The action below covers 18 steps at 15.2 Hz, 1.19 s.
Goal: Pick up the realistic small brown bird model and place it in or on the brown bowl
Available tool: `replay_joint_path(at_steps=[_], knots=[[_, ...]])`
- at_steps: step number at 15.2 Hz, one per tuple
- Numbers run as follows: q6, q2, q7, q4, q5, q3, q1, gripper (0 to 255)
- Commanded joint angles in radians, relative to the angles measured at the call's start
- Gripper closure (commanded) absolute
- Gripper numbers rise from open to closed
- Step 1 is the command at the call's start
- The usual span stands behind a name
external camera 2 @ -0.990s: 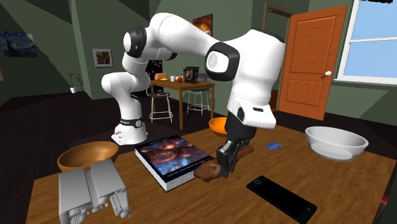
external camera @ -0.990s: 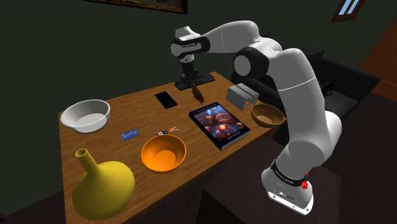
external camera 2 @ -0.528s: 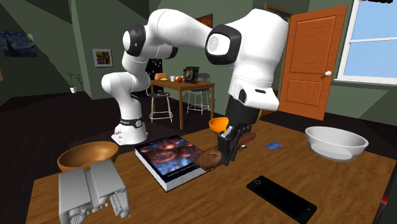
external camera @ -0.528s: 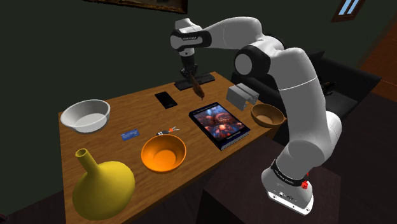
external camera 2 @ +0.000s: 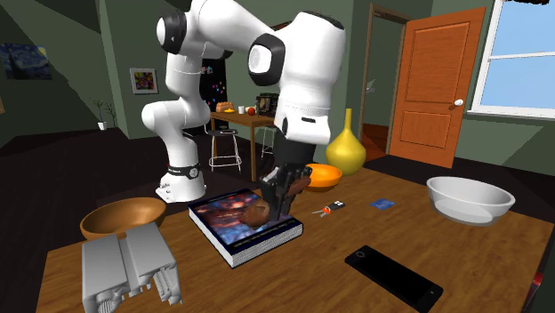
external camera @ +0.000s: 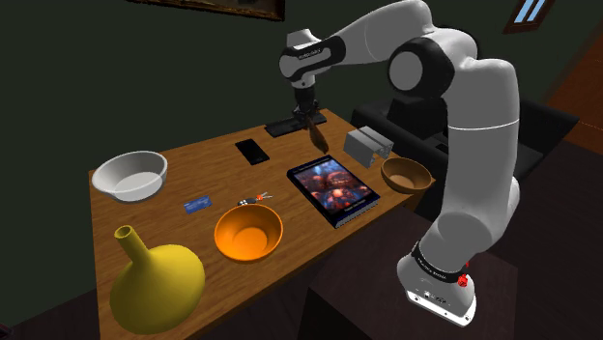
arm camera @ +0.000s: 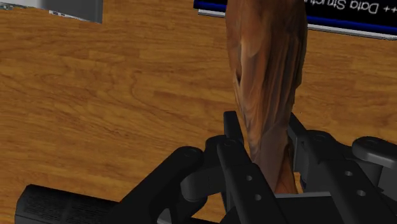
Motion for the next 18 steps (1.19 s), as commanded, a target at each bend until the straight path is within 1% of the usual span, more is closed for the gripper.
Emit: replay_joint_path(at_steps=[1,5,9,13,18], knots=[[0.041,-0.075,-0.017,-0.114,-0.009,-0.01,-0.009,255],[0.109,-0.208,-0.049,-0.31,-0.032,-0.031,-0.029,255],[0.161,-0.33,-0.083,-0.478,-0.06,-0.057,-0.053,255],[0.201,-0.445,-0.12,-0.625,-0.095,-0.087,-0.082,255],[0.234,-0.582,-0.17,-0.784,-0.151,-0.131,-0.127,255]])
